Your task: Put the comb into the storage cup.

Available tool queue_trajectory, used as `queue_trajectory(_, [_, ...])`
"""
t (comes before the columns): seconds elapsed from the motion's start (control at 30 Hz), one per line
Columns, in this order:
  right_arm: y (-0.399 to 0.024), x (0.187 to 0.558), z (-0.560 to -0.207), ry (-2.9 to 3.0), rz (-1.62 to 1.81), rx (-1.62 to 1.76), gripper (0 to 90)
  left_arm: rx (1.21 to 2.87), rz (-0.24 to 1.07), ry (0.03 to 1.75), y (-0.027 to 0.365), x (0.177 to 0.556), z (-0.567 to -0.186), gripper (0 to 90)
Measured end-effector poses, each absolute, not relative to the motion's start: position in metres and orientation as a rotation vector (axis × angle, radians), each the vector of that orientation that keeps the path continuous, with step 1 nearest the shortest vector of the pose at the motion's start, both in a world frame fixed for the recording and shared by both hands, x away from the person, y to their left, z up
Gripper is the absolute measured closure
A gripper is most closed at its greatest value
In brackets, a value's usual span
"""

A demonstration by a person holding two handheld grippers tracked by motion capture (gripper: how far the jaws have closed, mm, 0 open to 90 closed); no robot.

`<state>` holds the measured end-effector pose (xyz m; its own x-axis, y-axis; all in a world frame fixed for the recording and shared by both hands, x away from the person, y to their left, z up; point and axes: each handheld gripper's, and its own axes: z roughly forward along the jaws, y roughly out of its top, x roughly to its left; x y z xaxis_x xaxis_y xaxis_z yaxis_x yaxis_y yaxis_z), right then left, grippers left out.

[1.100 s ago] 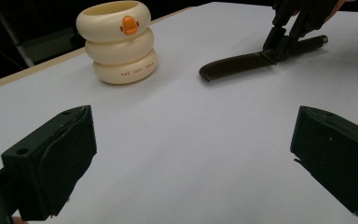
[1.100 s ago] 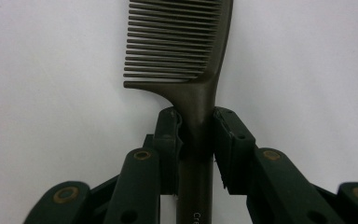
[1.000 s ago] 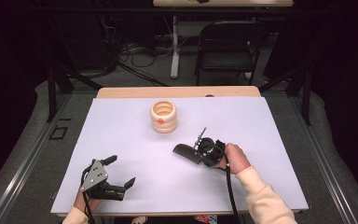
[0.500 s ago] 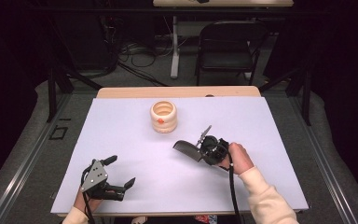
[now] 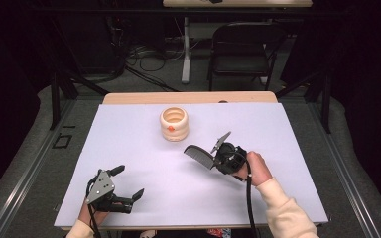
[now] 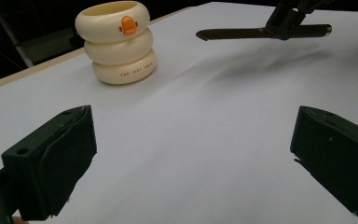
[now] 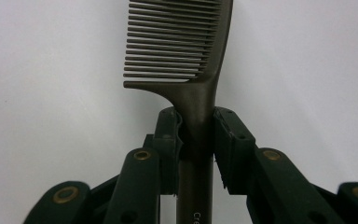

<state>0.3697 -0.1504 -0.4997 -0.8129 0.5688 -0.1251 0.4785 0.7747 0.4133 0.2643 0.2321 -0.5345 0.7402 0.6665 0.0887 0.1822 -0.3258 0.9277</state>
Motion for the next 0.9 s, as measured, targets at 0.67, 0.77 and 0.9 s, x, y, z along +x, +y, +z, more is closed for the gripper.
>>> queue_trajectory(0.67, [-0.1541,0.3640,-0.4921,2.656,0.676,0.823,71.7,1.874,0.567,0.656,0.2318,0.2642,-0.5345,0.3])
queue_trajectory(0.77, [-0.1540,0.3634,-0.4924,2.648,0.704,0.827,71.7,1.871,0.569,0.655,0.2318,0.2642,-0.5345,0.4])
queue_trajectory(0.9, [-0.1531,0.3625,-0.4934,2.637,0.725,0.824,71.6,1.870,0.569,0.655,0.2317,0.2641,-0.5344,0.4])
